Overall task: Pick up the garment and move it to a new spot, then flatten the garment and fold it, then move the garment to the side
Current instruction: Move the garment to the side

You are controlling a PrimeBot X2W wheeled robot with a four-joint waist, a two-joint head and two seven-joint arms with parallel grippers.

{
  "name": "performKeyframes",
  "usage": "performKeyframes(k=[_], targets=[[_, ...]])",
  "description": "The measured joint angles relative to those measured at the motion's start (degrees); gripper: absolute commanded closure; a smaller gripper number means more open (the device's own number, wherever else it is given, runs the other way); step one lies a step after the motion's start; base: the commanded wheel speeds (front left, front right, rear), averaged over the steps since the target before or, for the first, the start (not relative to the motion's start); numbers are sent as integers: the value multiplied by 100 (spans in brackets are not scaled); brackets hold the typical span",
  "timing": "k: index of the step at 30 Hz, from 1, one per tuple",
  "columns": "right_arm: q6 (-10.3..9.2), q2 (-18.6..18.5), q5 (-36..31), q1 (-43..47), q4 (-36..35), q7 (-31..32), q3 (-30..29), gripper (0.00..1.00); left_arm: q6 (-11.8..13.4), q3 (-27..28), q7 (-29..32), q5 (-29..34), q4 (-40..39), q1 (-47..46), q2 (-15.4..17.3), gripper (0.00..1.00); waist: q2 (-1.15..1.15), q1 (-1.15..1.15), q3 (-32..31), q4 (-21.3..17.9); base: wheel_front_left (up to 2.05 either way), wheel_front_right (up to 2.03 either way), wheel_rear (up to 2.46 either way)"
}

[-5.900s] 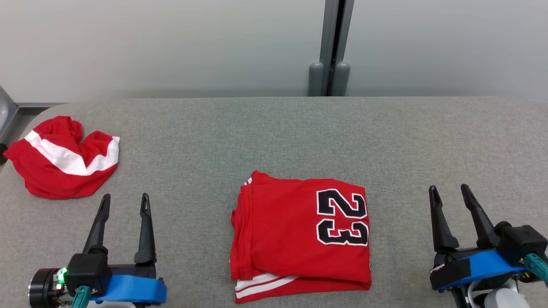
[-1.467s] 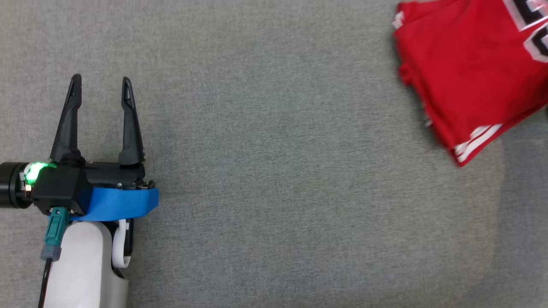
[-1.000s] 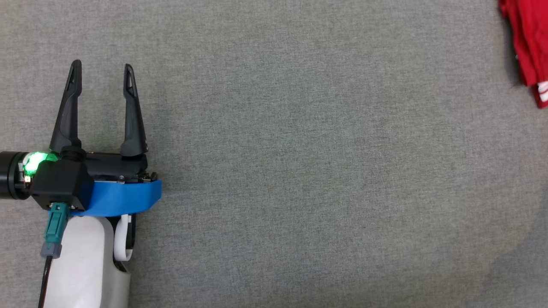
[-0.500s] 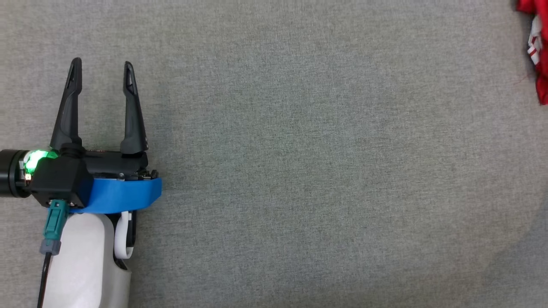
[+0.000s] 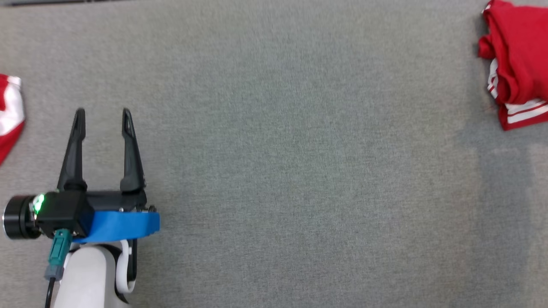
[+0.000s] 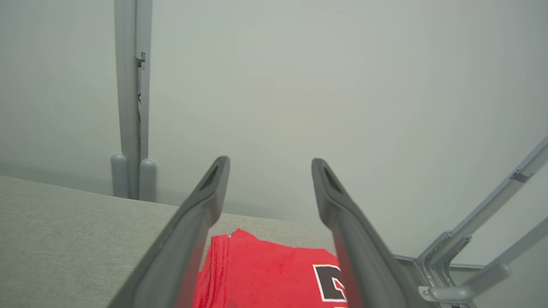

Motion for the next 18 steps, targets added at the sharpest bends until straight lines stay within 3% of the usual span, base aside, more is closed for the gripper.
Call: performKeyframes(k=[7,18], targets=[[0,736,224,966,-1248,-21,503,0,-2,116,0,-57,54,488,-60,0,0,0,-639,133,0,0,0],[0,1246,528,2799,-2399,-22,602,0,-108,179,0,-149,245,1004,-159,0,0,0,-1314,383,0,0,0]])
